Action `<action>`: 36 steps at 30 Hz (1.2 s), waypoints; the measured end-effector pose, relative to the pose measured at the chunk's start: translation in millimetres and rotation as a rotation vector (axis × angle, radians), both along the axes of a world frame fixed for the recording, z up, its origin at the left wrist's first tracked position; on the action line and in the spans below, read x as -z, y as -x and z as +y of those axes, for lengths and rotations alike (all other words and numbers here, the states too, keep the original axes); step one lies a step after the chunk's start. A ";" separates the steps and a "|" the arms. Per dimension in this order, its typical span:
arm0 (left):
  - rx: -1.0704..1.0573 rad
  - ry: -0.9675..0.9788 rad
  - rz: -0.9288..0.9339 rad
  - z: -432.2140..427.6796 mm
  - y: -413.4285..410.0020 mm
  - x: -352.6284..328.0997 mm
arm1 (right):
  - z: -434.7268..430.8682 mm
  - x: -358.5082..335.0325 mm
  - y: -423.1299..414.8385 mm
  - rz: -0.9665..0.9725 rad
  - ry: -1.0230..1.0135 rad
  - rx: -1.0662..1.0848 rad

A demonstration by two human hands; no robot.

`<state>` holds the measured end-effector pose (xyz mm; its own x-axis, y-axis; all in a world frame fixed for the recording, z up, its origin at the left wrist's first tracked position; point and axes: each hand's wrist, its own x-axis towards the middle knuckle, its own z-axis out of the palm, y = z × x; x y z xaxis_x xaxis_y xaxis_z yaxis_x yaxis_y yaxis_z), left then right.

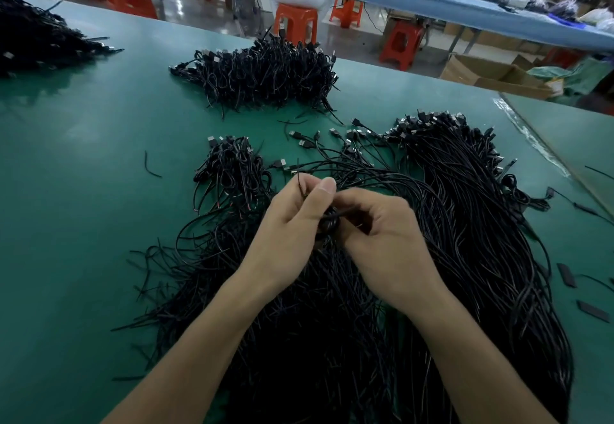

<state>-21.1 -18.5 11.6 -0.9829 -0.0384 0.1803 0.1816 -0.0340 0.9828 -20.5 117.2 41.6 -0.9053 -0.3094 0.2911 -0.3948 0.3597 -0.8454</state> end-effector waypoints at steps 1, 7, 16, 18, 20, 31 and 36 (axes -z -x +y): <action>0.000 -0.023 0.007 -0.7 0.1 -0.8 | -1.5 -0.5 -0.9 0.026 -0.033 -0.013; -0.023 -0.173 0.057 -2.9 -1.8 -10.5 | -1.5 -5.5 -4.0 -0.013 0.071 -0.057; -0.167 -0.138 0.118 -4.4 -1.2 -7.8 | -7.4 -4.7 -8.0 -0.045 -0.098 0.090; -0.220 -0.105 0.105 -5.3 0.6 -4.9 | -11.6 -4.7 -10.3 0.005 -0.178 0.093; -0.243 -0.079 0.085 -6.8 2.9 -1.1 | -15.5 -4.8 -13.7 0.120 -0.315 0.081; -0.131 -0.093 -0.204 -7.3 5.8 3.1 | -8.7 -5.8 -17.2 0.720 -0.714 -0.035; 0.127 -0.077 -0.337 -10.7 0.7 3.7 | -5.7 -15.2 -13.6 0.821 -0.822 -0.128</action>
